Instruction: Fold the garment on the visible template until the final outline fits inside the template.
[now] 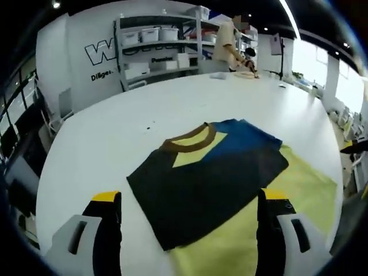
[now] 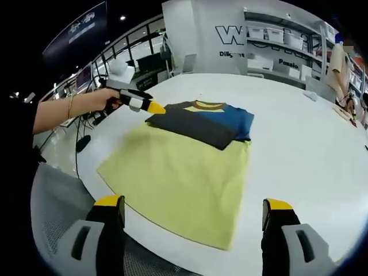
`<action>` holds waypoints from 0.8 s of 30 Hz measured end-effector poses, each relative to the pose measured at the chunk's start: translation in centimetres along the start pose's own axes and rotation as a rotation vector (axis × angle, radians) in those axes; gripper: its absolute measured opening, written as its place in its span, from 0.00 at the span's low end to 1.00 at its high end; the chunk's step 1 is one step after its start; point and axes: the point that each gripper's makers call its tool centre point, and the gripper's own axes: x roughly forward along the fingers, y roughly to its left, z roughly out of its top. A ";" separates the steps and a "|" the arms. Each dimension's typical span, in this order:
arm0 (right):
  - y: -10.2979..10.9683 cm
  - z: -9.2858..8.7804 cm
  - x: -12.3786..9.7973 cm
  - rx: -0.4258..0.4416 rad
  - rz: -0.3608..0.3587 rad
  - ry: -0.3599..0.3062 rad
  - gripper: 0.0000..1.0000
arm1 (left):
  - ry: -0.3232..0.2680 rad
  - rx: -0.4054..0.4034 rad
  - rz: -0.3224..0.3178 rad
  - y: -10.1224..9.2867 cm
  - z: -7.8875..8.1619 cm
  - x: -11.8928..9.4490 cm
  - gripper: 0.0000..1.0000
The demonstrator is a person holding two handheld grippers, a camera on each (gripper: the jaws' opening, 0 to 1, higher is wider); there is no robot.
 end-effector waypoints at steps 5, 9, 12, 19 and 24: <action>-0.2 -0.2 0.0 0.003 -0.003 0.004 0.98 | 0.009 -0.013 0.023 1.0 -1.1 -0.3 0.93; -0.4 -0.3 -0.1 0.008 -0.006 0.003 0.98 | 0.015 -0.047 0.040 1.9 -2.1 -0.4 0.86; -0.4 -0.5 0.0 0.007 -0.005 0.006 0.97 | 0.021 -0.097 0.031 2.3 -2.8 -0.3 0.81; -0.1 -0.9 0.1 0.009 -0.002 0.014 0.93 | 0.083 -0.176 0.034 2.7 -5.3 -0.2 0.58; 0.0 -1.2 0.1 0.008 0.006 0.024 0.90 | 0.085 -0.230 0.030 2.6 -6.0 -0.1 0.31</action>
